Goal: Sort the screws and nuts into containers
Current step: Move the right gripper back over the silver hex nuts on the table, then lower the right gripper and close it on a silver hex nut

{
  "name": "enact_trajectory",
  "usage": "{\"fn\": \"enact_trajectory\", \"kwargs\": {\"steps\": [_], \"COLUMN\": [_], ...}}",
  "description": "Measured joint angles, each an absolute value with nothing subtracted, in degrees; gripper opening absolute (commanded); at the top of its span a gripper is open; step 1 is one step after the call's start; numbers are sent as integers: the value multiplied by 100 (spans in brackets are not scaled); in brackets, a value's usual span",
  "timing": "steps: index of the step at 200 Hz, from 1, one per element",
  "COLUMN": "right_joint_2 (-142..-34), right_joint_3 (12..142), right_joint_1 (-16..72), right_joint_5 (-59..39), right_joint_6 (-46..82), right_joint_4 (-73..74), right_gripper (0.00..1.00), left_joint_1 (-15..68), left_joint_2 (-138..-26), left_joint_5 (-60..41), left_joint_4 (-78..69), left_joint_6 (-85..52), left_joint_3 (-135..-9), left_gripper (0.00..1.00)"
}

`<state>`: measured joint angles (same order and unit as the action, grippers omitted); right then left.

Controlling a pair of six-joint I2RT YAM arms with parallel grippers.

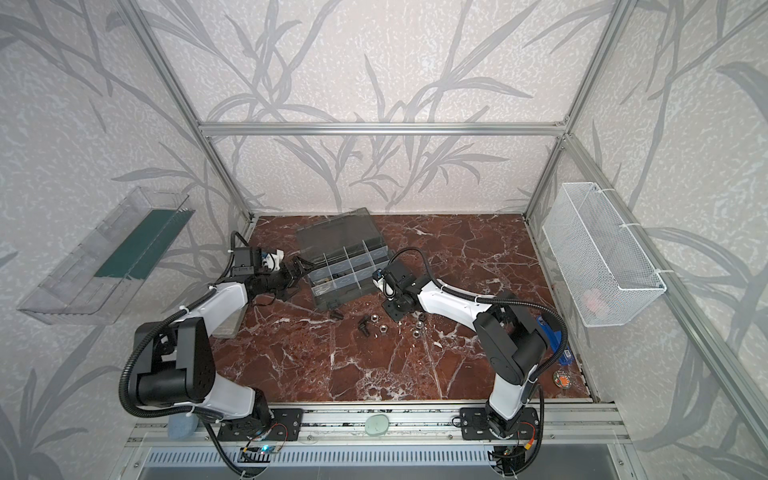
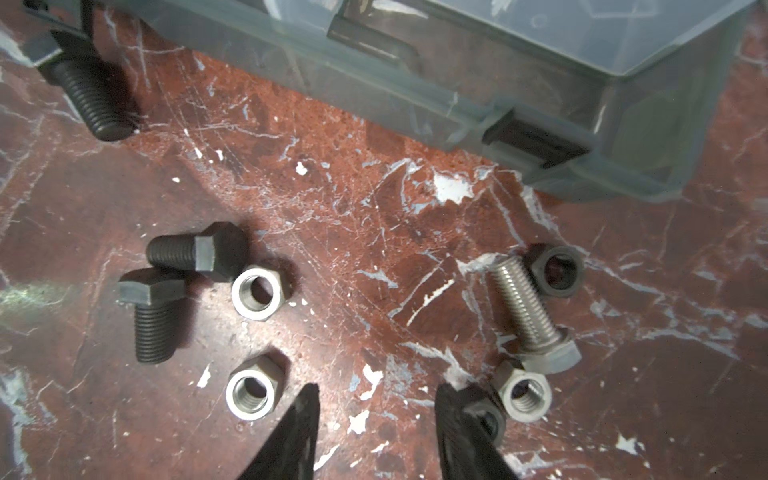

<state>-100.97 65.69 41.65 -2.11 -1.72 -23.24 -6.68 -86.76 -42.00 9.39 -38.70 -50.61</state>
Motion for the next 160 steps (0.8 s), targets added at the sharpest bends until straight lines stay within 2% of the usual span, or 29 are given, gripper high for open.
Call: {"fn": "enact_trajectory", "kwargs": {"steps": [82, 160], "right_joint_2": [-10101, -10333], "right_joint_3": [6495, 6431], "right_joint_1": [4167, 4436], "right_joint_5": [-1411, -1544], "right_joint_6": [-169, -62], "right_joint_4": [-2383, -2410], "right_gripper": [50, 50], "left_joint_1": [-598, -589], "left_joint_2": [-8678, -8696], "left_joint_5": [-4187, -4189], "left_joint_4": [945, 941], "left_joint_6": [-3870, -3870], "left_joint_3": [-5070, -5129], "left_gripper": [99, 99]}}
